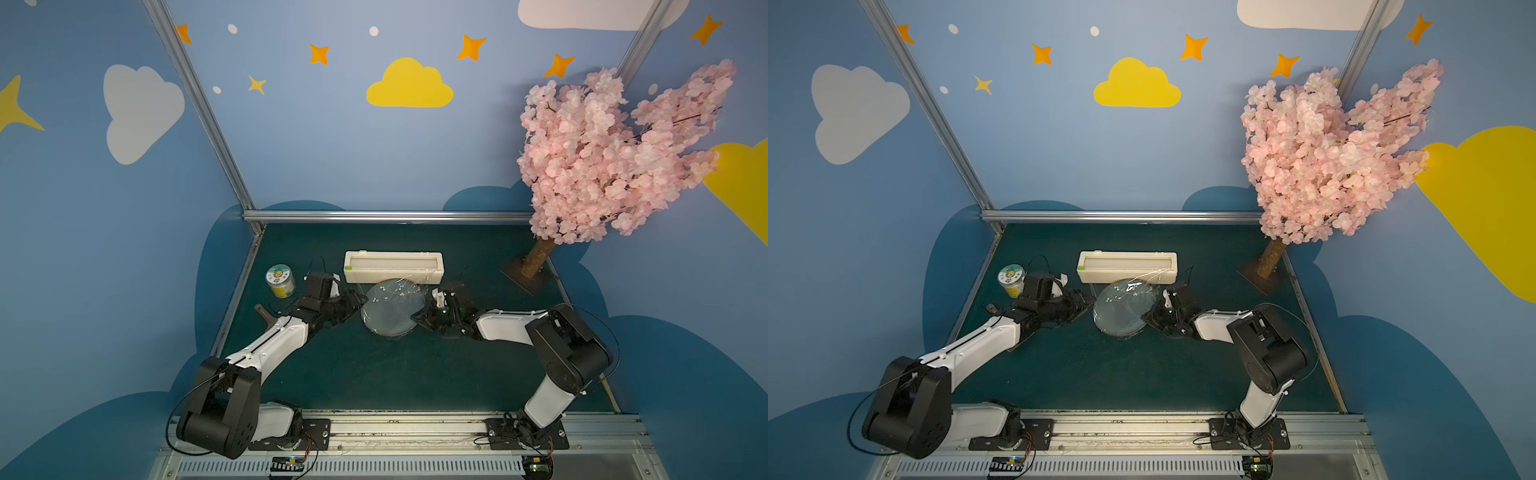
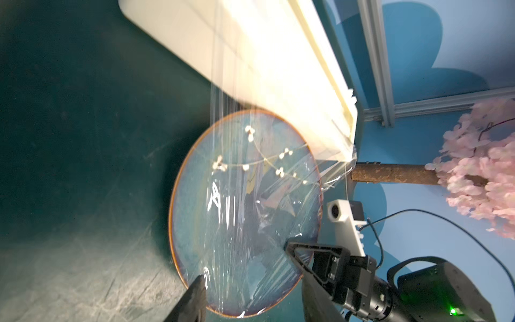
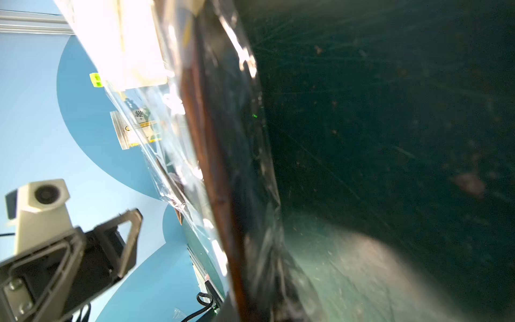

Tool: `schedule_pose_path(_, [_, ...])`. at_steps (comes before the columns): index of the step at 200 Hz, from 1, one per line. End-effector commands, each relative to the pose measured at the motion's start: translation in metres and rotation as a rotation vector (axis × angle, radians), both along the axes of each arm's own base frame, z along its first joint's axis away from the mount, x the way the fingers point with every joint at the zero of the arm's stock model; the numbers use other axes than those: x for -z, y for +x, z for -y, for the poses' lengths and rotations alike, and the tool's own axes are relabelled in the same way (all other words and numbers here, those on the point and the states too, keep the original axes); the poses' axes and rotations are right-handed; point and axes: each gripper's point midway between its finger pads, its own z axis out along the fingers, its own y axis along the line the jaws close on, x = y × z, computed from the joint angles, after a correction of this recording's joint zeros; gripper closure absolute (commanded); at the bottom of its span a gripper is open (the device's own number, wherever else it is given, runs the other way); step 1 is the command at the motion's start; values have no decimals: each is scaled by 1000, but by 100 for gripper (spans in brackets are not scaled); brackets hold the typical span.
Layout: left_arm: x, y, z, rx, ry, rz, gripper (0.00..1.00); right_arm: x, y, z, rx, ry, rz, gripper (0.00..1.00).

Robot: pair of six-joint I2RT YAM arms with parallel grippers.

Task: Wrap the plate with plastic wrap
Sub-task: Pick up the plate at the center of the board.

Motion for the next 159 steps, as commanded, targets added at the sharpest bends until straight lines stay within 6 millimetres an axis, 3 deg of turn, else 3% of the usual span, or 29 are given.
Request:
schedule_pose_path(1, [25,-5,2,69,-2,-86,51,-18,-2,2,-19,32,57,94])
schedule_pose_path(17, [38,1,4,87,-21,-130,60,-15,-4,9,-3,14,55,94])
schedule_pose_path(43, [42,10,17,114,-113,-128,72,-9,-5,16,9,-1,47,94])
schedule_pose_path(120, [38,2,23,104,-153,-99,71,-9,-3,14,-5,3,47,93])
schedule_pose_path(159, [31,-4,20,110,-70,-76,68,-7,-3,13,-8,4,42,93])
